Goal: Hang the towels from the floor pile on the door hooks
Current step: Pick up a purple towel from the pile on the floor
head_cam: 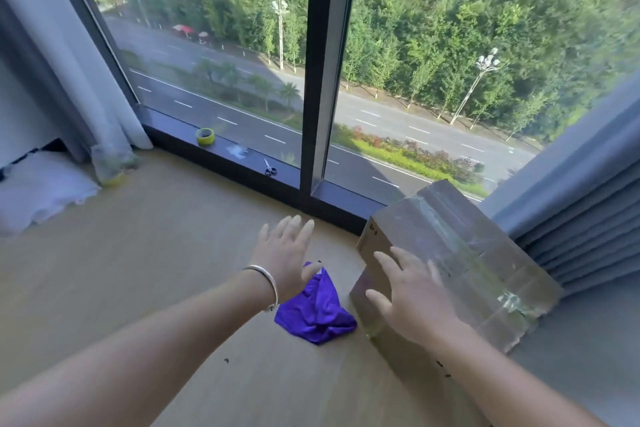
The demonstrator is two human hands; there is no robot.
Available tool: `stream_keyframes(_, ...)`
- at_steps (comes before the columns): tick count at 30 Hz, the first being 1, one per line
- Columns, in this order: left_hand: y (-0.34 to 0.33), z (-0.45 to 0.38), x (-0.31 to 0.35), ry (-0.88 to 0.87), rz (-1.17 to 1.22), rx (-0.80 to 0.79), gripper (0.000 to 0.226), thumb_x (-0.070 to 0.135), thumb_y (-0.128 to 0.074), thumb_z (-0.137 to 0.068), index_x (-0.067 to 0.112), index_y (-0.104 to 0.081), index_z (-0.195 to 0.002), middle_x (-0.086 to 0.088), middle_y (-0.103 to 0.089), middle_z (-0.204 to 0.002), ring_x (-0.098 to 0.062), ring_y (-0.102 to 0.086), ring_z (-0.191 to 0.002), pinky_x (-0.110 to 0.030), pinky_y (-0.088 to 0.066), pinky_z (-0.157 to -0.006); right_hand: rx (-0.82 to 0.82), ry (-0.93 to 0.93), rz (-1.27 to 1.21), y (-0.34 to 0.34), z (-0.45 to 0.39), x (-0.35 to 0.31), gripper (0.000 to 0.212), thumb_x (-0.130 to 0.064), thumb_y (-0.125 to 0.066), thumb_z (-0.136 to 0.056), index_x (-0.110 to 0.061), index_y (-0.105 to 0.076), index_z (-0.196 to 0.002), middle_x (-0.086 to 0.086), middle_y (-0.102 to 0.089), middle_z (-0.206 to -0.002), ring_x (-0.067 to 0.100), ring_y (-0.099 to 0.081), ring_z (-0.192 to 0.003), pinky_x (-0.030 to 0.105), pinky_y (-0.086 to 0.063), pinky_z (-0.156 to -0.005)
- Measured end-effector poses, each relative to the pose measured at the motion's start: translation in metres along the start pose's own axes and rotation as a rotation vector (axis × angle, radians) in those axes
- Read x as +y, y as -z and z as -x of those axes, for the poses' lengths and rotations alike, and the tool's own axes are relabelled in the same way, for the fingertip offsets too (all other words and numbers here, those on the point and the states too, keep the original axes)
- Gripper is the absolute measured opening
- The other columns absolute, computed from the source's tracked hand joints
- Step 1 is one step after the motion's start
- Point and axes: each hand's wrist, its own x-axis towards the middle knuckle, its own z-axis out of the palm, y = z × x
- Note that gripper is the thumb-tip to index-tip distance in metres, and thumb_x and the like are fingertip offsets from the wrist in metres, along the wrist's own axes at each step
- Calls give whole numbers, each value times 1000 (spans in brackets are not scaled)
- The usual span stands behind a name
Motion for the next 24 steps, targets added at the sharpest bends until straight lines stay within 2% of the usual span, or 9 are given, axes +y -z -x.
stream_keyframes(6,-105,-38,-34,136,82,-173,76,59,-30,-95,22,4,-152,-4,0,-161,-20,0,-147,-44,-6,-118,-143,94,62,-82,-85,4,67,-57,-43,-91,-33,-21,-149,-2,-18,-158,13,-14,-145,44,-10,-117)
stream_keyframes(13,-236,-103,-50,334,234,-230,73,57,-32,-95,22,-2,-153,1,-9,-160,-15,-7,-146,-38,-10,-117,-186,225,97,-208,-201,12,66,-55,-40,-92,-30,-21,-150,-1,-18,-158,16,-8,-147,42,-9,-118)
stream_keyframes(17,-317,-125,-49,427,351,-233,71,54,-38,-94,23,-13,-152,5,-23,-155,-13,-22,-141,-30,-21,-111,-245,280,137,-290,-247,22,65,-54,-39,-92,-29,-22,-150,-2,-19,-158,17,-7,-147,43,-9,-118)
stream_keyframes(24,-489,-159,-53,536,534,-271,55,46,-42,-95,31,-29,-146,12,-41,-144,-12,-37,-131,-28,-35,-100,-343,278,213,-467,-316,55,64,-52,-44,-91,-27,-29,-147,-2,-28,-155,18,-17,-145,41,-17,-115)
